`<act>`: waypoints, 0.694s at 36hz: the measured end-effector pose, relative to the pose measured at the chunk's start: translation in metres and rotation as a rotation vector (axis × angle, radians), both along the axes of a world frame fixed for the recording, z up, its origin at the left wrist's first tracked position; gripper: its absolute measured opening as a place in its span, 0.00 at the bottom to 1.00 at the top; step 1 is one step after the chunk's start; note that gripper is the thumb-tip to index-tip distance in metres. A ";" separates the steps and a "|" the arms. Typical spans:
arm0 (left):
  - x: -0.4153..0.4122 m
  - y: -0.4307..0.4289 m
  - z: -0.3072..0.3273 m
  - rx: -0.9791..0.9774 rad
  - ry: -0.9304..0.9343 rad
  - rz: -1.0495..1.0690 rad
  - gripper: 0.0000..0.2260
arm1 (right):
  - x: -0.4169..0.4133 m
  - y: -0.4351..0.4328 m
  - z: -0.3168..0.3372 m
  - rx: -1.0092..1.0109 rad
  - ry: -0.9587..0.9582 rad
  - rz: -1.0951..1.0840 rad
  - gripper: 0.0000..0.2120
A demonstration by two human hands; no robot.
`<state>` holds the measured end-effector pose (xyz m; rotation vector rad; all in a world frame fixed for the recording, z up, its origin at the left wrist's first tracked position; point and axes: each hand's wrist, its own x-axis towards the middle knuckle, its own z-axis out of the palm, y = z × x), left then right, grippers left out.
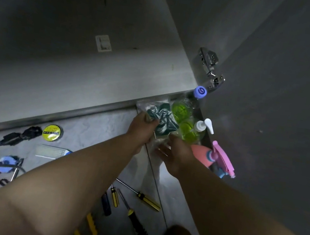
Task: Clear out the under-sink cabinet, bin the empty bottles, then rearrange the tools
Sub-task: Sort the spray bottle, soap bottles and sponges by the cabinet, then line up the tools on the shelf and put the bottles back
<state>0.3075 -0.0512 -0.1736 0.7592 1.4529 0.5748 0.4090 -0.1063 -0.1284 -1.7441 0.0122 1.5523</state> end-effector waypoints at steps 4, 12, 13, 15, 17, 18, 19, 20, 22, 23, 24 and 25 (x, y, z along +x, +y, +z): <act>0.008 0.010 0.003 0.048 0.105 -0.071 0.13 | 0.002 0.003 -0.001 0.018 0.015 0.058 0.13; -0.018 0.009 0.016 0.074 0.152 -0.185 0.21 | -0.003 -0.001 0.005 -0.122 -0.037 0.188 0.18; -0.027 0.008 0.019 0.056 0.167 -0.212 0.23 | -0.004 -0.004 0.008 -0.147 -0.046 0.205 0.18; -0.044 0.006 0.033 0.022 0.201 -0.281 0.20 | -0.006 -0.009 0.017 -0.181 -0.063 0.241 0.16; -0.061 0.004 0.050 0.006 0.262 -0.355 0.14 | -0.011 -0.011 0.029 -0.193 -0.081 0.306 0.13; -0.069 0.002 0.061 0.004 0.292 -0.393 0.13 | -0.015 -0.011 0.037 -0.186 -0.086 0.347 0.12; -0.077 0.001 0.073 0.008 0.321 -0.432 0.12 | -0.020 -0.008 0.046 -0.164 -0.088 0.389 0.12; -0.085 0.001 0.086 0.021 0.354 -0.474 0.13 | -0.026 -0.005 0.057 -0.129 -0.091 0.432 0.11; -0.099 0.000 0.119 0.055 0.441 -0.569 0.17 | -0.040 0.002 0.082 -0.043 -0.114 0.529 0.10; -0.107 -0.001 0.138 0.075 0.485 -0.628 0.17 | -0.047 0.004 0.096 0.001 -0.127 0.576 0.10; -0.115 -0.004 0.159 0.097 0.530 -0.693 0.16 | -0.055 0.005 0.112 0.039 -0.137 0.617 0.09; -0.124 -0.007 0.181 0.123 0.577 -0.751 0.15 | -0.064 0.004 0.127 0.068 -0.147 0.649 0.08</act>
